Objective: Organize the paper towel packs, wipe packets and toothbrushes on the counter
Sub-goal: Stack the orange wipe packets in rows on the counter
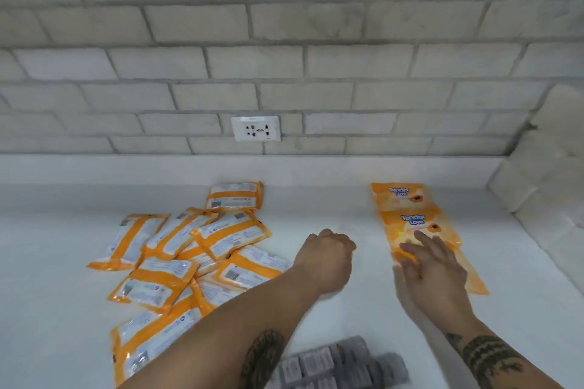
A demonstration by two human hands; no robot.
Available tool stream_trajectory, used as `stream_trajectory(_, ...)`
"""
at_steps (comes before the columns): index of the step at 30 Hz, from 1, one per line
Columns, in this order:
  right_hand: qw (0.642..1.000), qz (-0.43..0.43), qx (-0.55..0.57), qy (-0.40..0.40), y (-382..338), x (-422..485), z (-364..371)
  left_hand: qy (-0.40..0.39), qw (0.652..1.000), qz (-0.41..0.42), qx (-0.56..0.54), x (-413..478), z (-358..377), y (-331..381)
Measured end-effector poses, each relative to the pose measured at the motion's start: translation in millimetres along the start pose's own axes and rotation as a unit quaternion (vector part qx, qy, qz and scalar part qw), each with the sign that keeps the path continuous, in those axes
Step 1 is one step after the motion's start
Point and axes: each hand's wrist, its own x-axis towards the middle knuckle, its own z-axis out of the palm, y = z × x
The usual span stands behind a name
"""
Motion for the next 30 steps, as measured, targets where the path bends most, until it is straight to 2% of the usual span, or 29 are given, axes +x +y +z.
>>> stream_trajectory(7, 0.989, -0.094, 0.076, -0.089, -136, -2, 53, 0.006, 0.994, -0.11, 0.009, -66, -34, -130)
stream_trajectory(13, 0.97, -0.154, 0.071, -0.172, -256, -25, 96, 0.021, 0.972, -0.228, -0.056, -147, -62, -223)
stream_trajectory(16, 0.957, -0.164, 0.012, -0.24, -314, -45, 115, -0.062, 0.949, -0.29, -0.105, -180, -64, -269)
stream_trajectory(18, 0.949, -0.14, -0.036, -0.281, -344, -57, 127, -0.102, 0.946, -0.275, -0.139, -198, -60, -295)
stream_trajectory(21, 0.945, -0.074, -0.073, -0.311, -373, -68, 141, -0.106, 0.963, -0.214, -0.124, -217, -54, -315)
stream_trajectory(25, 0.942, 0.039, -0.02, -0.333, -394, -73, 145, -0.08, 0.971, -0.183, -0.134, -219, -47, -325)
stream_trajectory(30, 0.95, 0.128, 0.092, -0.269, -396, -74, 144, -0.122, 0.967, -0.143, -0.172, -215, -57, -333)
